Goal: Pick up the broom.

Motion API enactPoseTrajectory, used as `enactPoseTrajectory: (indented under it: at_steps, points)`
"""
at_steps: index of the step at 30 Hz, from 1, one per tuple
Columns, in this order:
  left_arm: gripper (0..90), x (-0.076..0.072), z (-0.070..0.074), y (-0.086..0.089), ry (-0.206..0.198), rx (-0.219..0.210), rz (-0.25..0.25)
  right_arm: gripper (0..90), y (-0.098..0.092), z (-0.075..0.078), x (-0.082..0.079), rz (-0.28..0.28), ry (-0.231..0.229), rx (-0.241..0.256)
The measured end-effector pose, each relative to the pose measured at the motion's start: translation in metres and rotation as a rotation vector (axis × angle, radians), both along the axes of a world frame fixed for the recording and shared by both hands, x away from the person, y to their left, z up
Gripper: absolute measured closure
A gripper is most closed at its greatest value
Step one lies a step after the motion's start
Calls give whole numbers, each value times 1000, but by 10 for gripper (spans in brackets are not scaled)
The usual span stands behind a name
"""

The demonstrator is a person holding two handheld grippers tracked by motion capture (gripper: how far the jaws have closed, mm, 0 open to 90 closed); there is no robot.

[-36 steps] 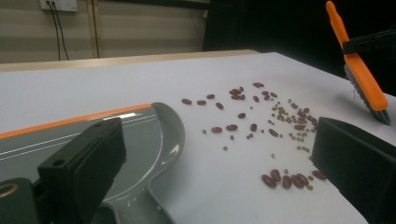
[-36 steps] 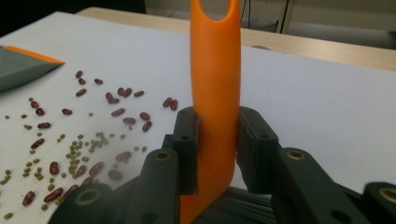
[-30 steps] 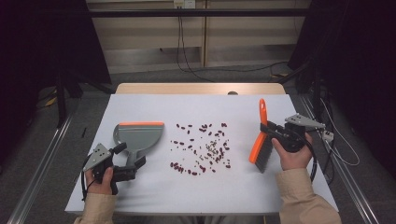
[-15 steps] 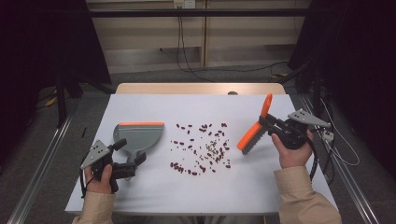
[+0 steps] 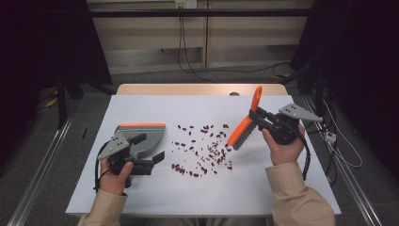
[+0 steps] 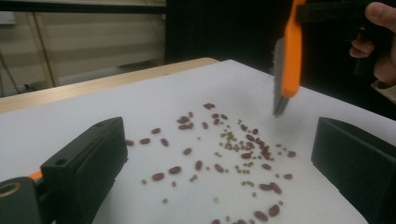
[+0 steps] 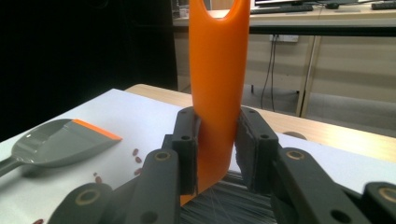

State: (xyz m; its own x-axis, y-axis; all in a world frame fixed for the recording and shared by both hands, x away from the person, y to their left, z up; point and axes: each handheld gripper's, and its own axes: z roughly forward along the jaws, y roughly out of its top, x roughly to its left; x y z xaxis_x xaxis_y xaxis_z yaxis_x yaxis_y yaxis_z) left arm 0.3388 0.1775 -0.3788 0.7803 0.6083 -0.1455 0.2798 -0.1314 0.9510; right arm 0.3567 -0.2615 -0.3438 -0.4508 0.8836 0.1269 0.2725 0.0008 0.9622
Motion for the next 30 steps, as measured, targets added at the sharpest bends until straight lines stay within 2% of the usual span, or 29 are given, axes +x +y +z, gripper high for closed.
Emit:
enactPoseTrajectory:
  at_steps: [7, 10, 13, 16, 19, 21, 23, 27, 28, 30]
  points:
    - [39, 8, 2, -36, 25, -5, -49, 710, 19, 4, 4, 39, -17, 24]
    - [66, 13, 3, -49, 35, -13, -36, 710, 27, 7, 5, 54, -24, 20]
    - [79, 16, 2, -62, 42, 4, -53, 710, 36, 7, 6, 71, -25, 23]
    - [204, 18, 0, -74, 44, 23, -81, 710, 46, 6, 7, 92, -28, 18]
    - [258, 21, -4, -88, 56, 56, -82, 710, 57, 6, 8, 107, -28, 13]
    - [288, 22, -6, -97, 67, 66, -105, 710, 64, 5, 9, 121, -29, 7]
    - [339, 24, -8, -104, 75, 100, -103, 710, 70, 5, 9, 129, -38, -4]
    - [443, 28, -13, -111, 84, 114, -86, 710, 84, 1, 11, 157, -27, -20]
    - [443, 29, -15, -112, 86, 113, -82, 710, 84, 1, 11, 157, -27, -20]
    - [516, 31, -17, -115, 98, 124, -72, 710, 93, -1, 11, 178, -26, -25]
